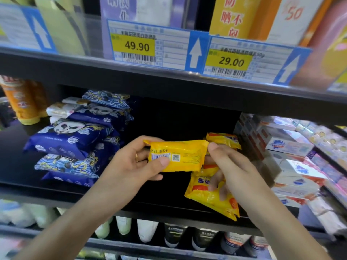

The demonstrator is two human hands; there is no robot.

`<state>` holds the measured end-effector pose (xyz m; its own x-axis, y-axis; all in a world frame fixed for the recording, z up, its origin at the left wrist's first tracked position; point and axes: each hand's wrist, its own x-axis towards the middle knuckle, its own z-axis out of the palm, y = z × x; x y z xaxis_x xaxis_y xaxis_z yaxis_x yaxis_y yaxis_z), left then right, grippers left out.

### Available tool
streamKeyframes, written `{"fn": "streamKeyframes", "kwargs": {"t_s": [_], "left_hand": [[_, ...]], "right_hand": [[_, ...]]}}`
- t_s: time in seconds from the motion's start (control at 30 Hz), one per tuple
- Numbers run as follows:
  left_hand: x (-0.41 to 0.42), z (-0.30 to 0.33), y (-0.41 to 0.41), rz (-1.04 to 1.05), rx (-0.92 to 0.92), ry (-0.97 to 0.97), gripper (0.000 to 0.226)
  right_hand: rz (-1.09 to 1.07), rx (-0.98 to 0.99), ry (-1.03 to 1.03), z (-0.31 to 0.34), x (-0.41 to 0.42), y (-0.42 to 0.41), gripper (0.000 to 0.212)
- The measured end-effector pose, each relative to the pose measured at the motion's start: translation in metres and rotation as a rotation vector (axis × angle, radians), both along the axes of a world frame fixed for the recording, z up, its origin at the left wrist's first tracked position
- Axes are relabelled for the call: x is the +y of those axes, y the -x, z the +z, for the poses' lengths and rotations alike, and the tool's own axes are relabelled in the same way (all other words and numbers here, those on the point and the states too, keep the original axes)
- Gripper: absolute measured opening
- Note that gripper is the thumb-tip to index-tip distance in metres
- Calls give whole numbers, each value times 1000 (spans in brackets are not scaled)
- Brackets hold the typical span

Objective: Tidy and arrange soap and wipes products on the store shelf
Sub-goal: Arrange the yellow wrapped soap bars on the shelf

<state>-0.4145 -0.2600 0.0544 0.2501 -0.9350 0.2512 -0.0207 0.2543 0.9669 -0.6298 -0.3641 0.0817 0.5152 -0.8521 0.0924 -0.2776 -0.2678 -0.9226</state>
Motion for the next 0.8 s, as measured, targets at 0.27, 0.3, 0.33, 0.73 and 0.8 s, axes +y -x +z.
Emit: {"fn": "streamKeyframes", "kwargs": {"t_s": [0.27,0.3,0.33,0.73,0.8], "left_hand": [[0,-6,-1,47,-109,109,35],[0,-6,-2,47,-130,119,35],[0,-7,-2,47,-148,128,35],[2,-10,-9,92,-474,57,58],[5,-8,-9,58,-512,-12,70]], "right_hand": [[73,45,-333,13,3,-15,85],[93,37,-376,14,3,-17,86],[113,19,-417,16,3,-18,87],[154,-278,-547,9,0,-25,39],[160,-303,-545,9,-2,-24,42]]}}
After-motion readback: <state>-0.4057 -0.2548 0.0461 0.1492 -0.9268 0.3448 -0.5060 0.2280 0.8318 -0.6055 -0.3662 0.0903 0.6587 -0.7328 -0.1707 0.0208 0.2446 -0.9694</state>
